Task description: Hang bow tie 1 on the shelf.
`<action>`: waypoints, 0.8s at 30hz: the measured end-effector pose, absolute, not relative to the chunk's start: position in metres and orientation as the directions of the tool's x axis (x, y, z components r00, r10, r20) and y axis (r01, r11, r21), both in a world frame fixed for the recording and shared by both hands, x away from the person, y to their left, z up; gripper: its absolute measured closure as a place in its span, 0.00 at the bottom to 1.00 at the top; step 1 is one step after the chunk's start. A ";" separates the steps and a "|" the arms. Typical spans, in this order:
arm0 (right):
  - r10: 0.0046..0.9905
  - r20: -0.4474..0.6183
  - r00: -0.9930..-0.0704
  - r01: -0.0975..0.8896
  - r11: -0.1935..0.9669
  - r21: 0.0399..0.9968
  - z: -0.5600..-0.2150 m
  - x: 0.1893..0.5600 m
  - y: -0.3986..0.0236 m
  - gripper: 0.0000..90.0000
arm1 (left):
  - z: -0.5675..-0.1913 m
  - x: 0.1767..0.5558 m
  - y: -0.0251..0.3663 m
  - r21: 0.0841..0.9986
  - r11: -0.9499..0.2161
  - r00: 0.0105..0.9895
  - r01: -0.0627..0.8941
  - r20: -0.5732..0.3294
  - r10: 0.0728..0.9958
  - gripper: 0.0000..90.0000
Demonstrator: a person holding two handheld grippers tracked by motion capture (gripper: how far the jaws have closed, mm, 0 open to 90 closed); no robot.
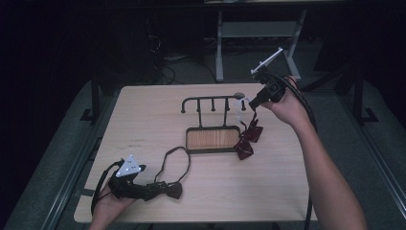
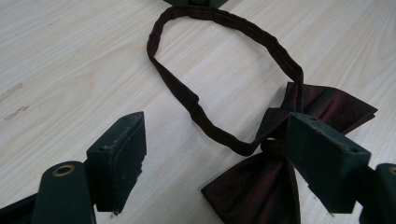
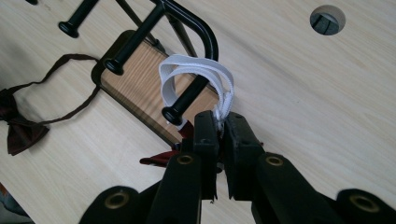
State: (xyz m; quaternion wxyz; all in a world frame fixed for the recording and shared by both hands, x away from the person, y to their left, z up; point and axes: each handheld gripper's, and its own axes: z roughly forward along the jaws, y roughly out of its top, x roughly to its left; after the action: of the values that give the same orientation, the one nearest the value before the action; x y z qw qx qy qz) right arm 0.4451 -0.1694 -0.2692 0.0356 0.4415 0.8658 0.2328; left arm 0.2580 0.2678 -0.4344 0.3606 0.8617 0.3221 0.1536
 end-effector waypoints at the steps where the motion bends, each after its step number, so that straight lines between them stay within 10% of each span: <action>1: 0.786 0.154 -0.599 0.756 0.491 0.433 -0.271 0.446 -0.171 0.93 | -0.434 0.258 0.268 0.720 -0.533 0.745 0.444 0.033 0.666 0.24; 24: 0.762 0.168 -0.625 0.737 0.505 0.449 -0.282 0.440 -0.176 0.88 | -0.435 0.258 0.266 0.713 -0.540 0.747 0.448 0.033 0.664 0.24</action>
State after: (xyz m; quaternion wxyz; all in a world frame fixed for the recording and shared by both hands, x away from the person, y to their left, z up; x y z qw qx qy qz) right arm 0.4404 -0.1763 -0.2818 0.0257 0.4323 0.8670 0.2463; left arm 0.2578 0.2664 -0.4351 0.3560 0.8643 0.3215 0.1517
